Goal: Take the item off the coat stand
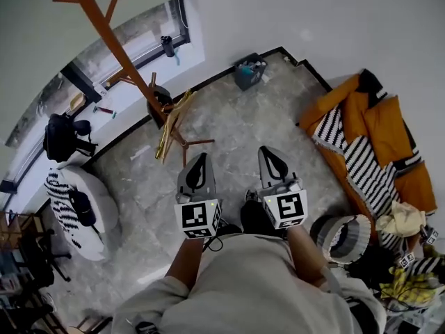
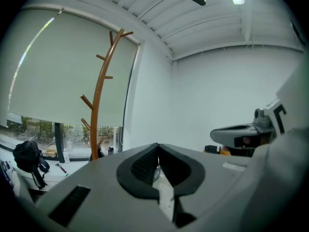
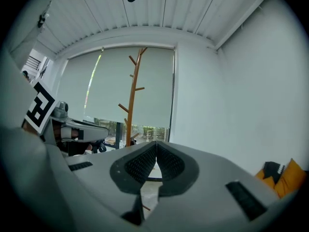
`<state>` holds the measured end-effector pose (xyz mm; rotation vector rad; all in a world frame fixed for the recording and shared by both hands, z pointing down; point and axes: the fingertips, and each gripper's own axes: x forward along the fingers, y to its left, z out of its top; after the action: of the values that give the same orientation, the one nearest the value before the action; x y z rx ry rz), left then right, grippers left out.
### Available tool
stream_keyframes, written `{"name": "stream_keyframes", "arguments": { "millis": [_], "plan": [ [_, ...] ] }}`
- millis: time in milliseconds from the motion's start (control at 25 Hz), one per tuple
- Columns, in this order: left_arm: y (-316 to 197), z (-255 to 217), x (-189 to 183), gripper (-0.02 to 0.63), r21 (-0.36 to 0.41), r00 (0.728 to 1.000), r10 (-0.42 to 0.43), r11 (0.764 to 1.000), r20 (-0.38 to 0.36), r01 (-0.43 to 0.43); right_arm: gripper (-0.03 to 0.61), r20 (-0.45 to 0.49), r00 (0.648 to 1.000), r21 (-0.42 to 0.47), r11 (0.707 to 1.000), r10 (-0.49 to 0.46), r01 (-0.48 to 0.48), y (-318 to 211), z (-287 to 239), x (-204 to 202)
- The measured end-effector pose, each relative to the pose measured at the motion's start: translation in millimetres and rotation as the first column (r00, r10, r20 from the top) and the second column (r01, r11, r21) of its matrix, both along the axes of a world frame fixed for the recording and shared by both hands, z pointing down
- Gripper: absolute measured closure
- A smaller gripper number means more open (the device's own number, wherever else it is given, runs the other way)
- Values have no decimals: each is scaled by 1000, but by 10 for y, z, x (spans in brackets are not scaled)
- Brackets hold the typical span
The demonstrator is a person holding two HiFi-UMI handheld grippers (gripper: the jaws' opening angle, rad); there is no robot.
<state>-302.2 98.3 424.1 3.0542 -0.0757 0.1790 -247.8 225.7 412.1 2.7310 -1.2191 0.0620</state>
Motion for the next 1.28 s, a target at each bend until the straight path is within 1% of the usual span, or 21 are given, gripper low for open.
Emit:
{"name": "stream_keyframes", "arguments": {
  "millis": [160, 280, 400, 520, 640, 760, 840, 920, 1120, 1200, 1280],
  "plan": [
    [-23, 54, 442, 601, 12, 1000, 15, 1000, 19, -15, 572, 10, 1000, 6, 1000, 19, -19, -48, 79, 477],
    [-151, 15, 908, 601, 42, 999, 2, 999, 34, -3, 572, 22, 1000, 11, 1000, -9, 9, -202, 100, 939],
    [-227, -93, 1402, 601, 64, 999, -9, 998, 34, 6, 572, 17, 999, 11, 999, -40, 40, -294, 13, 1433],
    [-171, -126, 1903, 601, 81, 999, -18, 997, 42, 14, 572, 8, 998, 12, 998, -64, 64, -245, -49, 1965],
    [-77, -84, 2382, 601, 83, 997, -26, 996, 71, 20, 572, 22, 996, 24, 996, -89, 89, -155, -54, 2479],
    [-15, -61, 2748, 601, 79, 995, -47, 996, 89, 40, 572, 48, 992, 21, 993, -117, 116, -89, 13, 2928],
    [-40, -34, 2903, 601, 87, 992, -77, 994, 95, 68, 572, 73, 989, 13, 992, -128, 127, -101, 120, 3192],
    [-179, -9, 2977, 601, 99, 987, -119, 989, 104, 109, 572, 98, 983, 19, 988, -153, 152, -223, 192, 3368],
    [-748, 24, 3149, 601, 100, 966, -224, 972, 125, 213, 572, 121, 960, 15, 967, -254, 254, -845, 235, 3651],
    [-919, 76, 3215, 601, 92, 960, -248, 967, 131, 237, 572, 126, 946, 13, 954, -298, 298, -1095, 265, 3694],
    [-1092, 132, 3316, 601, 81, 957, -260, 965, 132, 251, 572, 123, 928, 15, 935, -352, 353, -1364, 275, 3733]
  ]
}}
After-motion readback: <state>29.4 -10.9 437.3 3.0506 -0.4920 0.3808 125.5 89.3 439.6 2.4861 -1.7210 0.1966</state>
